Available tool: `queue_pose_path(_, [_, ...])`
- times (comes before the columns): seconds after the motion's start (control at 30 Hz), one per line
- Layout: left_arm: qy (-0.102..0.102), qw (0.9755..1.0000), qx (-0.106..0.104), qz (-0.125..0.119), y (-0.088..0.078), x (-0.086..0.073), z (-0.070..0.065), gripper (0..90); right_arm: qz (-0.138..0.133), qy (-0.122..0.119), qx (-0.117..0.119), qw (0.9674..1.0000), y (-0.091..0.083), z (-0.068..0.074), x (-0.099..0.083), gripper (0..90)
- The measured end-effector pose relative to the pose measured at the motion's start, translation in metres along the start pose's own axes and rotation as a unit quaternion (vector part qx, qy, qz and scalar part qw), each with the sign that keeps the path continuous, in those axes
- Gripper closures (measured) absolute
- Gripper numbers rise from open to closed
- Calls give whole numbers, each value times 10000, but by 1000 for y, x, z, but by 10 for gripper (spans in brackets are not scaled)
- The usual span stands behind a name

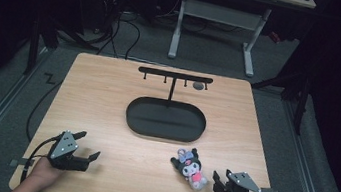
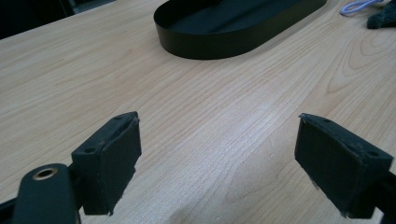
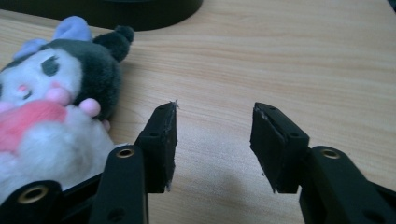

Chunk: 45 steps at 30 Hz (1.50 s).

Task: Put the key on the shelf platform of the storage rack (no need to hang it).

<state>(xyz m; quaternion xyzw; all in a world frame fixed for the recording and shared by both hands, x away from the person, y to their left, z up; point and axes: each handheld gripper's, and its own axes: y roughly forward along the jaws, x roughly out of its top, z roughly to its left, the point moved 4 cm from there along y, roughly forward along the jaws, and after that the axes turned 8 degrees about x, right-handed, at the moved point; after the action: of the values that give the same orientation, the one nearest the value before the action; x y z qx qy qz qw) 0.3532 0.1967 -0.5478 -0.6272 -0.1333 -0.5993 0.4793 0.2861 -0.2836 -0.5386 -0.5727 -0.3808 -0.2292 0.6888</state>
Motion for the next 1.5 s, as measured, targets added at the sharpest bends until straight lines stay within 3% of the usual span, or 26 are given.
queue_pose_path(0.17, [36,10000,31,2,-1,0,-1,155,51,210,-231,9995,3,-4,4,478])
queue_pose_path(0.47, [17,10000,19,-39,-1,0,0,155,361,311,-153,9987,13,-2,8,396])
queue_pose_path(0.7, [9,10000,-5,-40,-1,0,0,155,647,169,-217,9975,14,0,18,369])
queue_pose_path(1.03, [33,10000,23,-10,0,0,-1,155,954,-332,-235,9946,15,7,24,286])
queue_pose_path(1.2, [36,10000,35,1,0,0,-1,155,991,-179,-72,9949,14,5,26,245])
queue_pose_path(1.37, [35,10000,49,13,0,0,-1,155,1198,-78,-39,9928,14,4,27,235])
queue_pose_path(1.5, [41,10000,50,23,0,0,-1,155,1358,-156,-69,9906,13,4,28,236])
